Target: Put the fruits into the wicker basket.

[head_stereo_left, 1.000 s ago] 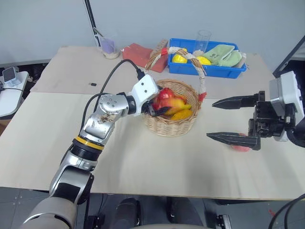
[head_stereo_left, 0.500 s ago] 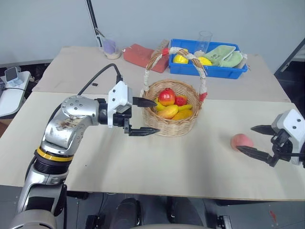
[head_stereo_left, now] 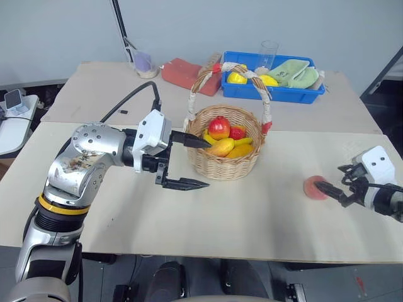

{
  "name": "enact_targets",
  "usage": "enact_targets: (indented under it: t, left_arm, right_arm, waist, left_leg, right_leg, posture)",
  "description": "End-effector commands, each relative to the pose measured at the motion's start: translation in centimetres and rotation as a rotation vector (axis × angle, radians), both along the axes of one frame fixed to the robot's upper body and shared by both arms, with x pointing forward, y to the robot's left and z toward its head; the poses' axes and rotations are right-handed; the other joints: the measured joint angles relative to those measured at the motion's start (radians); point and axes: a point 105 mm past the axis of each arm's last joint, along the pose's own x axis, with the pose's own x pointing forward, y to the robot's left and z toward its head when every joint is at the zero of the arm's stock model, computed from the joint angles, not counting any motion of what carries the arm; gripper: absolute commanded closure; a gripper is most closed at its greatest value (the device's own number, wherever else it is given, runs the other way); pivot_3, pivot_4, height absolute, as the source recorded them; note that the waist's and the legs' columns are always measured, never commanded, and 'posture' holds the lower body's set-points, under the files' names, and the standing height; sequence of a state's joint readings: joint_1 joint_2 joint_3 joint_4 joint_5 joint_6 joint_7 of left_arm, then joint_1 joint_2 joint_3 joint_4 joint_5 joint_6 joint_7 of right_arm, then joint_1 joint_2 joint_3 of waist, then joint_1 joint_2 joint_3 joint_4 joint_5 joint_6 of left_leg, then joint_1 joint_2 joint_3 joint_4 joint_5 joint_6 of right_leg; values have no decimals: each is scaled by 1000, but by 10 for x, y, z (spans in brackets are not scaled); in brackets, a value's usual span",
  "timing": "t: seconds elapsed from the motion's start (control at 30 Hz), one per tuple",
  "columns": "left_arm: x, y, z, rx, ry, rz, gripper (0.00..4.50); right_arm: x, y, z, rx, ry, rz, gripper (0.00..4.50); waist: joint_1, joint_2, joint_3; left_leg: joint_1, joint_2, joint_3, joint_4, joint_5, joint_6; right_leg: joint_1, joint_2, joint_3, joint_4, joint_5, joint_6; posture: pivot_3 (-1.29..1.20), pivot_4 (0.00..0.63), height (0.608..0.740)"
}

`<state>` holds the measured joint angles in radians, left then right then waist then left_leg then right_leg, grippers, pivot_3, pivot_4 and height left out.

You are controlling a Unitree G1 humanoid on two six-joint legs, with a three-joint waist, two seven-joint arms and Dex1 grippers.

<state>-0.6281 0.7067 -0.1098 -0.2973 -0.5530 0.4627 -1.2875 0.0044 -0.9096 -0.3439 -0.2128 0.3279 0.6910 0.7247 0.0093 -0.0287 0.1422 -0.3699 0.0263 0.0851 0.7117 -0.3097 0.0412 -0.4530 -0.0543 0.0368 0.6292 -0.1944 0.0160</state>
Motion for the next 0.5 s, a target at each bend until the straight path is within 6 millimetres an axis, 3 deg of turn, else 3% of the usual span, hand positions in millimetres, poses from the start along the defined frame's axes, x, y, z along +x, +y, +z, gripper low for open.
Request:
enact_targets:
  t: [0.03,0.23,0.27,0.43,0.5]
  left_arm:
    - [-6,1,8,-6,-29,-23,113]
    - [-10,2,6,1,-22,-28,113]
    - [-10,3,5,2,-22,-28,0]
    - [-10,5,5,2,-33,-28,0]
    - [-9,6,5,1,-40,-27,0]
  right_arm:
    - [4,2,4,42,-5,-1,0]
    - [3,3,-7,85,67,-16,0]
    - [2,4,-9,87,74,-15,526]
    - [1,6,-12,86,88,-9,2151]
    - [0,9,-12,76,88,10,2610]
  waist:
    - [0,0,0]
    - [-1,0,0]
    - [-1,0,0]
    - [-1,0,0]
    - [-1,0,0]
  left_leg:
    - [0,0,0,0,0,0]
    - [0,0,0,0,0,0]
    - [0,0,0,0,0,0]
    - [0,0,0,0,0,0]
    - [0,0,0,0,0,0]
  right_leg:
    - [0,0,0,0,0,0]
    - [0,0,1,0,0,0]
    - [0,0,0,0,0,0]
    - [0,0,1,0,0,0]
    - [0,0,1,0,0,0]
  posture:
    - [0,150,703]
    - [0,150,703]
    - [0,150,703]
    - [0,150,703]
    - [0,150,703]
